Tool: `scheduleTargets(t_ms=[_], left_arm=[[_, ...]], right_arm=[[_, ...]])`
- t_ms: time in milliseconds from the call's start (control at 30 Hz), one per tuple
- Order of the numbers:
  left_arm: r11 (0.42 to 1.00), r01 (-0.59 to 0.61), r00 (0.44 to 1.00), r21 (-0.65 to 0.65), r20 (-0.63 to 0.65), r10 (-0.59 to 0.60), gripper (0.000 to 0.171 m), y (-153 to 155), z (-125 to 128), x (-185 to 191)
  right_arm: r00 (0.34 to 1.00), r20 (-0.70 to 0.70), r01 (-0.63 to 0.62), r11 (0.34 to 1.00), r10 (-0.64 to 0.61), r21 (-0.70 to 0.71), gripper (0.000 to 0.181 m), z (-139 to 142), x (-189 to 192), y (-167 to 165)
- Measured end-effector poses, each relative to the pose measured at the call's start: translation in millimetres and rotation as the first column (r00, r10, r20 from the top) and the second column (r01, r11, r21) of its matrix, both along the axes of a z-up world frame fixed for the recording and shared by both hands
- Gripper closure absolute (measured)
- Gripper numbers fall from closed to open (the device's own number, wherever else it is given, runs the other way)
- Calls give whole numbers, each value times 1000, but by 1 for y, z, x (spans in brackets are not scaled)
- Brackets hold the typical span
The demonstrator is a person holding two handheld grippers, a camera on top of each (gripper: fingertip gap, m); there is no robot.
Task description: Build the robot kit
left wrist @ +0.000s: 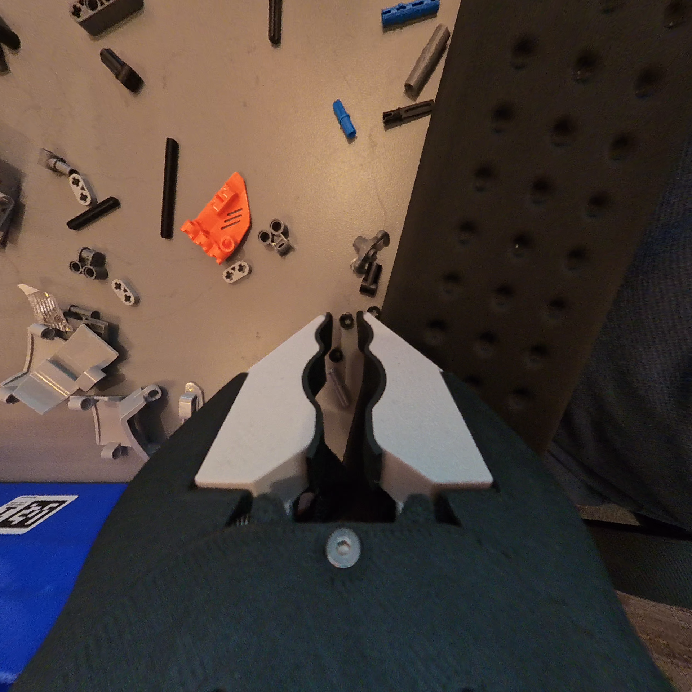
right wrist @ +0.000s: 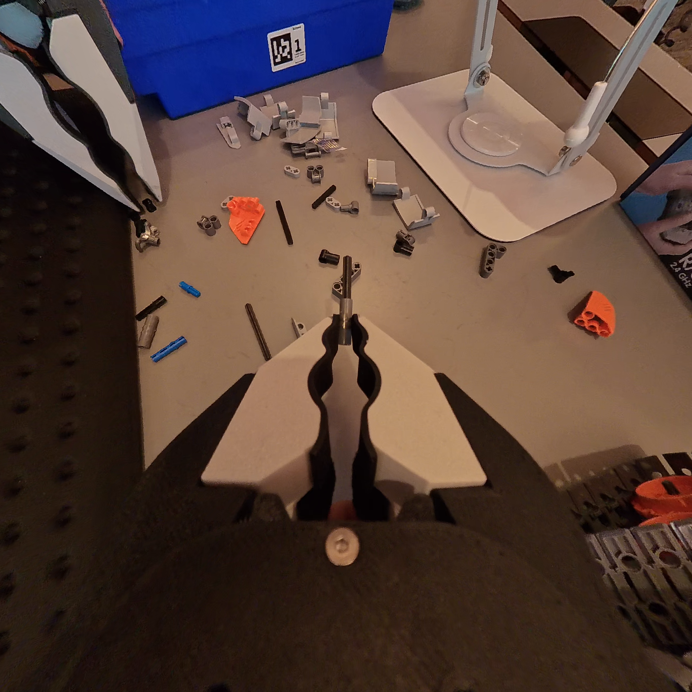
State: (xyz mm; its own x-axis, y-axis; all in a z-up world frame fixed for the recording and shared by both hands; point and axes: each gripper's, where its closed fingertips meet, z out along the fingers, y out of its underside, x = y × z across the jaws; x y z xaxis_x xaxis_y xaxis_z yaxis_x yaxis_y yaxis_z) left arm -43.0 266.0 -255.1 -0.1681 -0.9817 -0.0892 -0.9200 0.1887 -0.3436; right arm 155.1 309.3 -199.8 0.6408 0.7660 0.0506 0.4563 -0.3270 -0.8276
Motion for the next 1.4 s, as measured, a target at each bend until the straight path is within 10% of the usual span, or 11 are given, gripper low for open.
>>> scheduleTargets(t_ms=[367, 533, 733, 1400], left_arm=[[996, -86, 985, 31, 150, 80, 166, 15, 13, 18], [981, -159, 800, -112, 568, 194, 166, 13, 60, 72], [964, -108, 578, -245, 773, 261, 167, 7, 97, 99], [876, 27, 482, -481, 774, 410, 166, 7, 110, 105]], right_arm=[[998, 21, -52, 998, 52, 39, 178, 3, -8, -7], [979, 70, -202, 966, 193, 163, 178, 14, -38, -30], [955, 146, -291, 915, 259, 280, 178, 21, -66, -48], [969, 153, -239, 884, 192, 403, 178, 38, -70, -44]])
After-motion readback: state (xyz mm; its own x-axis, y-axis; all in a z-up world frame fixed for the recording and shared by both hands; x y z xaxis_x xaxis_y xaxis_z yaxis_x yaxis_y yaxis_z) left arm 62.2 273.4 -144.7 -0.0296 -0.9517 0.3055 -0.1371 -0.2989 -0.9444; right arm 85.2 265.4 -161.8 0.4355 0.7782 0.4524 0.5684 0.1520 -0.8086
